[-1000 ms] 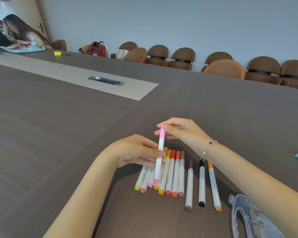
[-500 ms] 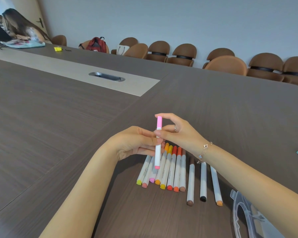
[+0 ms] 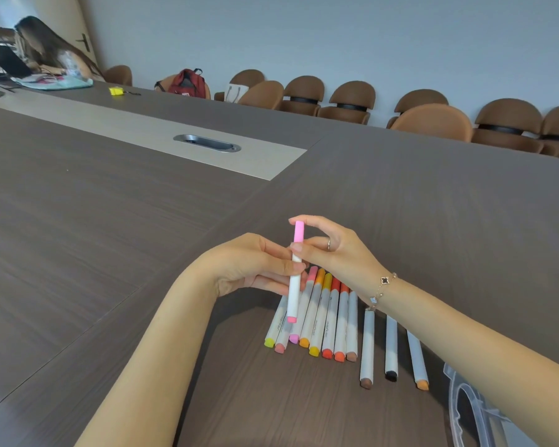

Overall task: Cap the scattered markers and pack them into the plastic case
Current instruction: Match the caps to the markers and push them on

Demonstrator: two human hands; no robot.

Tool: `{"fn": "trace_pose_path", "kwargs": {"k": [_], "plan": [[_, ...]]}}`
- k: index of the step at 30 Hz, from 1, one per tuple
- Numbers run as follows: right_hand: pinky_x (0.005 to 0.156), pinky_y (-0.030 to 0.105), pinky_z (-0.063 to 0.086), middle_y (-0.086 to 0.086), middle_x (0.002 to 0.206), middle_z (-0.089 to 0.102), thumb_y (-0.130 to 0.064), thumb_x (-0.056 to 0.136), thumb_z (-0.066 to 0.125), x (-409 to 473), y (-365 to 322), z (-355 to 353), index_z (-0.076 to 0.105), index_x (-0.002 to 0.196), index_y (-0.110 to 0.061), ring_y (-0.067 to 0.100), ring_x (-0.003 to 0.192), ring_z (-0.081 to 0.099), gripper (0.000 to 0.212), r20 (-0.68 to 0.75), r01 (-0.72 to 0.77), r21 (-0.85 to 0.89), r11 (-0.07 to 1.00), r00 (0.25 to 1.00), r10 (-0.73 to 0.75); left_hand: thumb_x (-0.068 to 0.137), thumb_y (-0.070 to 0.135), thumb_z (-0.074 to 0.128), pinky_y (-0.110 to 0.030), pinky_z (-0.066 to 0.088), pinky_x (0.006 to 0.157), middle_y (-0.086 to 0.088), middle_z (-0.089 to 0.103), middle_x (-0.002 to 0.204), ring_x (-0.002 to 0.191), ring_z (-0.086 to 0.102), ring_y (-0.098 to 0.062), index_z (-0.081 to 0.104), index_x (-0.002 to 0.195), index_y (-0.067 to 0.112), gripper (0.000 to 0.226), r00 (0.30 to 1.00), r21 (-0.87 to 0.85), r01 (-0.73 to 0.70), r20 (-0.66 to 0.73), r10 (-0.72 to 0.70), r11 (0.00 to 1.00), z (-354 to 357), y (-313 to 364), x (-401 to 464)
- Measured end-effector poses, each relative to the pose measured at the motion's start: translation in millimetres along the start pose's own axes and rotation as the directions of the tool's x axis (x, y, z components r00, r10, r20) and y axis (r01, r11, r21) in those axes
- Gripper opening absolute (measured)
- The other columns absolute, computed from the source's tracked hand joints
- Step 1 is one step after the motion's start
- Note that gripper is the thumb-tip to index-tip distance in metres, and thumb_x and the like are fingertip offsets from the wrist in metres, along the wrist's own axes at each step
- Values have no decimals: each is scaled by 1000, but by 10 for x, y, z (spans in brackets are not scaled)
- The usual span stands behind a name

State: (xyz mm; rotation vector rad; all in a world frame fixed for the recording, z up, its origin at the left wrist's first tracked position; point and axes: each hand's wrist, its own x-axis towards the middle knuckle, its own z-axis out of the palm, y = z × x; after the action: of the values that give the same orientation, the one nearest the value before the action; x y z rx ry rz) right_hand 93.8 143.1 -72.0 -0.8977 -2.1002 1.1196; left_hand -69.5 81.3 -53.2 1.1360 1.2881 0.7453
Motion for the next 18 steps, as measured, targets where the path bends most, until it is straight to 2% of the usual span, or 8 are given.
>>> {"fn": "trace_pose_path", "kwargs": {"k": [4,8,11,14,15,18], "plan": [[66,1,46,-18,101,67,-33,88,61,-52,29,-95,56,115,-40,-8,90,63,28,49,-46,-32,998,998,48,86,16,65,-31,54,89,-8,73,104,99,69,-20,70,109,6,26,994,92,49,96,-58,995,-60,20,-84],[72,4,46,-19,100,67,-34,89,59,-81,96,-130,55,116,-40,-8,90,63,27,134,-106,-100,989,984,119,84,21,67,-29,55,88,-7,73,103,98,70,-18,70,108,7,28,990,164,94,92,-110,982,-111,11,-106],[82,12,41,-14,114,61,-30,94,53,-43,193,-183,57,121,-32,-1,101,56,27,70,-158,-176,972,983,172,83,20,70,-28,56,85,-6,74,98,92,71,-17,72,105,7,26,991,193,130,15,-135,973,-137,-40,-77],[75,9,41,-5,116,61,-20,95,53,-11,305,-276,62,119,-21,6,103,54,26,-28,-202,-366,909,978,206,81,18,71,-31,56,85,-5,75,93,88,72,-17,72,104,8,25,988,202,154,-60,-144,967,-157,-75,-50],[75,10,41,-3,116,61,-21,94,54,-11,329,-296,61,120,-19,7,102,54,27,-14,-219,-407,887,972,233,81,18,71,-31,57,85,-5,75,93,87,72,-17,72,103,8,25,987,200,159,-64,-149,967,-156,-77,-42],[88,21,44,0,121,60,-31,91,59,-20,367,-311,58,125,-17,8,104,53,37,75,-248,-466,849,945,318,82,17,71,-27,58,80,-5,75,94,87,72,-16,72,103,8,24,984,195,176,-52,-169,965,-133,-79,-16]]}}
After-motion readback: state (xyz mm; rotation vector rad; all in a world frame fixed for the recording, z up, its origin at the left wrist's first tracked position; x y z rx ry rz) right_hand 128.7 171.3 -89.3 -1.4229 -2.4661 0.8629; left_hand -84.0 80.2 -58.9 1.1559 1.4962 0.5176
